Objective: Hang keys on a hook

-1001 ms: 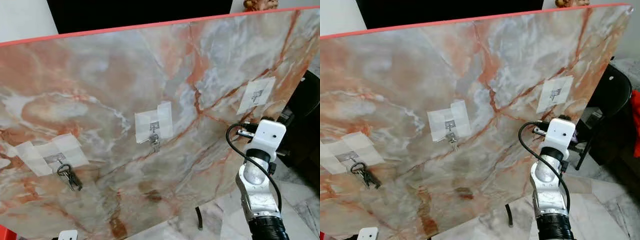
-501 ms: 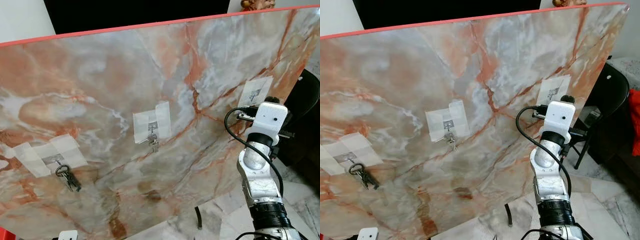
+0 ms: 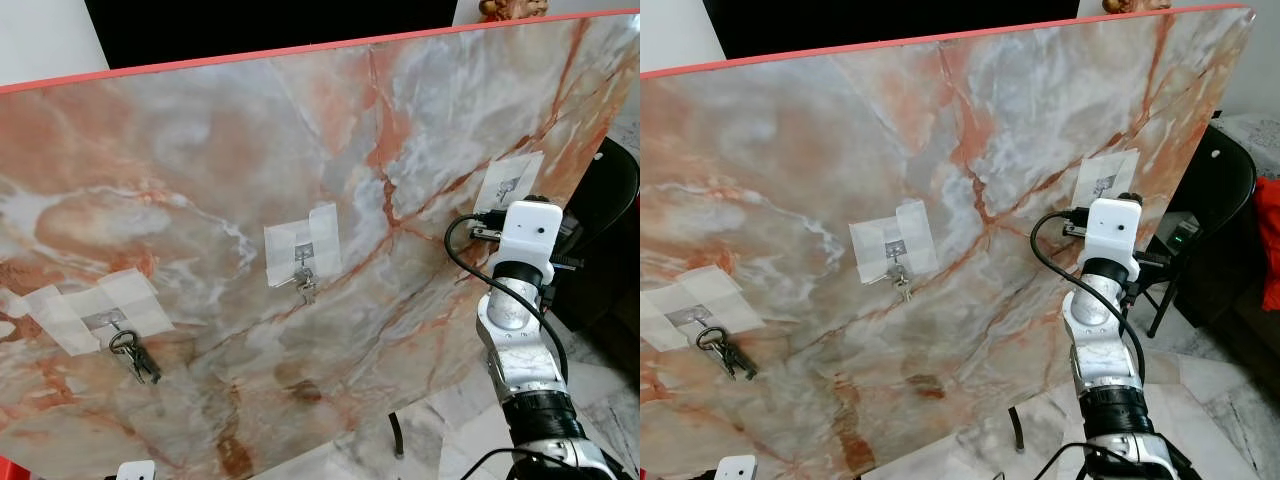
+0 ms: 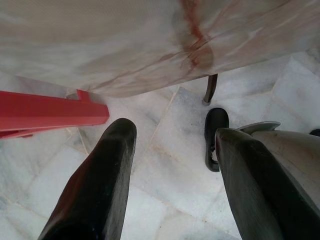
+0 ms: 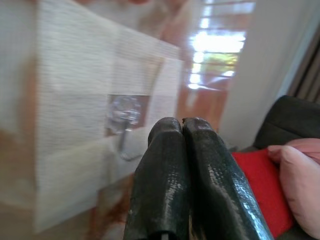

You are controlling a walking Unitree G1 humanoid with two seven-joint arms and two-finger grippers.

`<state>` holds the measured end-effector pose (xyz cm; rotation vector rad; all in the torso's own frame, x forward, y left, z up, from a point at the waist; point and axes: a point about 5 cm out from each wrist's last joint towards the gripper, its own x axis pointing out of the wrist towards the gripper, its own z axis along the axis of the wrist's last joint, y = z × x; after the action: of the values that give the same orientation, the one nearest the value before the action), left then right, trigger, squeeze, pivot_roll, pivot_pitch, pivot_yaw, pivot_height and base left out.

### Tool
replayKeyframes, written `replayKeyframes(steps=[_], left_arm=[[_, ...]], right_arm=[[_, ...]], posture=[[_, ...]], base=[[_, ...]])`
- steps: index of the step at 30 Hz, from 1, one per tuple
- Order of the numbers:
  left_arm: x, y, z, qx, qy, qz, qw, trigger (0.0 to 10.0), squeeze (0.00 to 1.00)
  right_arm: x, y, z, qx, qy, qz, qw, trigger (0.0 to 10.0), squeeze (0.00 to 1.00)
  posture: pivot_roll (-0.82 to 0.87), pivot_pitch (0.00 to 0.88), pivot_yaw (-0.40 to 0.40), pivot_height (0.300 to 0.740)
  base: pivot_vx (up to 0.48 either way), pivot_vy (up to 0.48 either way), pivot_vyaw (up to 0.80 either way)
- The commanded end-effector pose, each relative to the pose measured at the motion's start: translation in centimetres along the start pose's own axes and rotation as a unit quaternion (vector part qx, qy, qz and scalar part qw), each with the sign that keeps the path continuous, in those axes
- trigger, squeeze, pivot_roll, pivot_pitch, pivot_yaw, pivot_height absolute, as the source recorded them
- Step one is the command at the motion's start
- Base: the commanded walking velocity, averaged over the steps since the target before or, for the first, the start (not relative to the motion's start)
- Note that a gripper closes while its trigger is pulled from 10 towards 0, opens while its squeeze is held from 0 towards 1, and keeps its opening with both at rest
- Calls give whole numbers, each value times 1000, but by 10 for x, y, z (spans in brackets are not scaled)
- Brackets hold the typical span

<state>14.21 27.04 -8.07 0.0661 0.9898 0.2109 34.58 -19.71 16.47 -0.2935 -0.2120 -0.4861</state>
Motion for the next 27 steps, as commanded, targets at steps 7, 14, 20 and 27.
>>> replayKeyframes(steps=[7, 14, 20, 27], left_arm=[[-1, 0, -4, -2, 10, 2, 1000, 10000, 0], [-1, 0, -4, -3, 10, 2, 1000, 10000, 0], [-1, 0, -5, -3, 10, 2, 1000, 10000, 0], [-1, 0, -4, -3, 10, 2, 1000, 10000, 0]], right_arm=[[4, 3, 8, 8, -17, 11, 1000, 10000, 0], [1, 8, 8, 11, -19, 22, 1000, 10000, 0], [3, 8, 6, 6, -14, 32, 999, 10000, 0], [3, 10, 5, 0, -8, 38, 999, 10000, 0]], posture=[[35, 0, -15, 740], [35, 0, -15, 740], [31, 0, -13, 740], [33, 0, -13, 740]], base=[[0, 0, 0], [0, 0, 0], [0, 0, 0], [0, 0, 0]])
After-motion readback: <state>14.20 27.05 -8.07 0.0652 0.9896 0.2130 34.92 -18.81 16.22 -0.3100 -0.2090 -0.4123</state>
